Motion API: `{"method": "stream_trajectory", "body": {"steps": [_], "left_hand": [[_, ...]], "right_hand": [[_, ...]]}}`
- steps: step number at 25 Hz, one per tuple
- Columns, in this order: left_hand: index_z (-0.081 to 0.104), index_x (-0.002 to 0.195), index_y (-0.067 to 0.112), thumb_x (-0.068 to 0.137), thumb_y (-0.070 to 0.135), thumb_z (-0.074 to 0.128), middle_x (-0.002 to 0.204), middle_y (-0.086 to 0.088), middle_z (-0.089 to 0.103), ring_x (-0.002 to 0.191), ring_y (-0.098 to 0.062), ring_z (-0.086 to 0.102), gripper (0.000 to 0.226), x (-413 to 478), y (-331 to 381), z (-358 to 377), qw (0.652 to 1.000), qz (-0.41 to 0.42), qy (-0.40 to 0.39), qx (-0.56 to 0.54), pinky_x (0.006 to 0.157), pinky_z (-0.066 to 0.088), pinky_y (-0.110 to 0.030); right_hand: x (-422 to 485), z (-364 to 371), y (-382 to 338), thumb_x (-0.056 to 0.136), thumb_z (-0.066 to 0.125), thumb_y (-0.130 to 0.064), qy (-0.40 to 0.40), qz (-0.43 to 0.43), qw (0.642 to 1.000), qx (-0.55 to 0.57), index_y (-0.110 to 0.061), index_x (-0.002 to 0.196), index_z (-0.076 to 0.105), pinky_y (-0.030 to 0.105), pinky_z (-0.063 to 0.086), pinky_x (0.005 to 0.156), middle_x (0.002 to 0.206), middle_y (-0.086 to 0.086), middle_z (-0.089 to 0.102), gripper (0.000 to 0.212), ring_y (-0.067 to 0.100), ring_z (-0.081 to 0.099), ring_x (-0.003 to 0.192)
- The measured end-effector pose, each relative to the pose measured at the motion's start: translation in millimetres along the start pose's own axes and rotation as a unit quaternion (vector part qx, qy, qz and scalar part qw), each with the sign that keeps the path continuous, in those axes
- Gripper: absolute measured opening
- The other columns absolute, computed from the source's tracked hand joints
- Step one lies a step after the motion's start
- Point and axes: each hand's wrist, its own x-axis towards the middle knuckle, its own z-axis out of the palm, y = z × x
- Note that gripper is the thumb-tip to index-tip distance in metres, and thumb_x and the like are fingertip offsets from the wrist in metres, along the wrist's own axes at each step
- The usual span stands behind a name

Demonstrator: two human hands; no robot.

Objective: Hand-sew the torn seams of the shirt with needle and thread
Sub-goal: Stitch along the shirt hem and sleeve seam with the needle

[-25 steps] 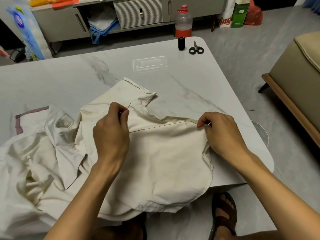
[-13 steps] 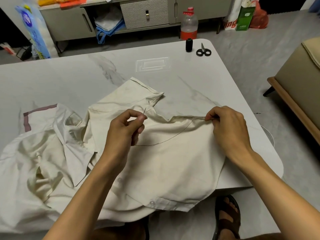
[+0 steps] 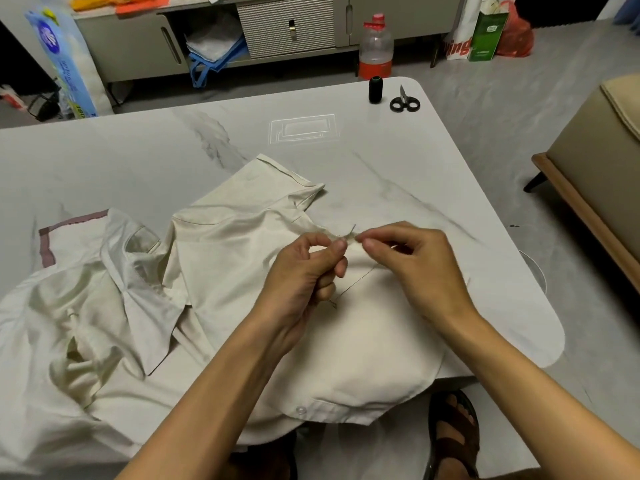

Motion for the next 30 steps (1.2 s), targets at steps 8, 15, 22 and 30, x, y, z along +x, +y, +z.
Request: {"method": "stream_trajectory", "body": {"steps": [8, 15, 22, 30], "left_hand": [[0.055, 0.086, 0.010, 0.082, 0.022, 0.065, 0.057, -0.001, 0.050, 0.040, -0.003, 0.022, 0.016, 6.9, -8.3, 23.0, 0.994, -0.036, -0.071, -0.075, 0.040, 0.015, -0.017], [0.050, 0.105, 0.007, 0.093, 0.028, 0.060, 0.068, -0.007, 0.061, 0.047, -0.009, 0.035, 0.026, 10.4, -10.5, 30.7, 0.994, -0.031, -0.102, -0.013, 0.047, 0.031, -0.019], [0.062, 0.092, 0.013, 0.095, 0.006, 0.057, 0.082, 0.005, 0.068, 0.079, -0.010, 0.060, 0.010, 40.1, -21.2, 16.9, 0.874, 0.216, 0.119, 0.419, 0.070, 0.044, -0.020], [0.070, 0.101, 0.019, 0.097, 0.017, 0.059, 0.093, 0.003, 0.072, 0.097, -0.021, 0.062, 0.012, 72.6, -27.2, 33.5, 0.727, 0.258, 0.029, 0.635, 0.108, 0.025, -0.037]], "right_hand": [[-9.6, -2.9, 6.2, 0.091, 0.060, -0.014, -0.088, 0.149, 0.957, 0.234, -0.014, 0.093, 0.077, 0.029, 0.042, 0.086, 0.070, 0.001, 0.066, 0.017, 0.012, 0.059, 0.082], [-9.8, -15.2, 8.8, 0.094, 0.057, -0.012, -0.064, 0.153, 0.943, 0.290, -0.004, 0.091, 0.070, 0.034, 0.051, 0.089, 0.071, 0.008, 0.062, 0.016, 0.024, 0.061, 0.082], [-3.1, -40.5, 23.4, 0.098, 0.054, -0.010, 0.086, 0.207, 0.913, 0.340, -0.007, 0.094, 0.062, 0.026, 0.058, 0.072, 0.078, 0.006, 0.071, 0.009, 0.017, 0.069, 0.075], [-4.0, -41.7, 25.7, 0.099, 0.053, -0.011, 0.044, 0.159, 0.965, 0.205, -0.009, 0.092, 0.064, 0.023, 0.049, 0.062, 0.066, 0.003, 0.059, 0.013, 0.014, 0.055, 0.062]]}}
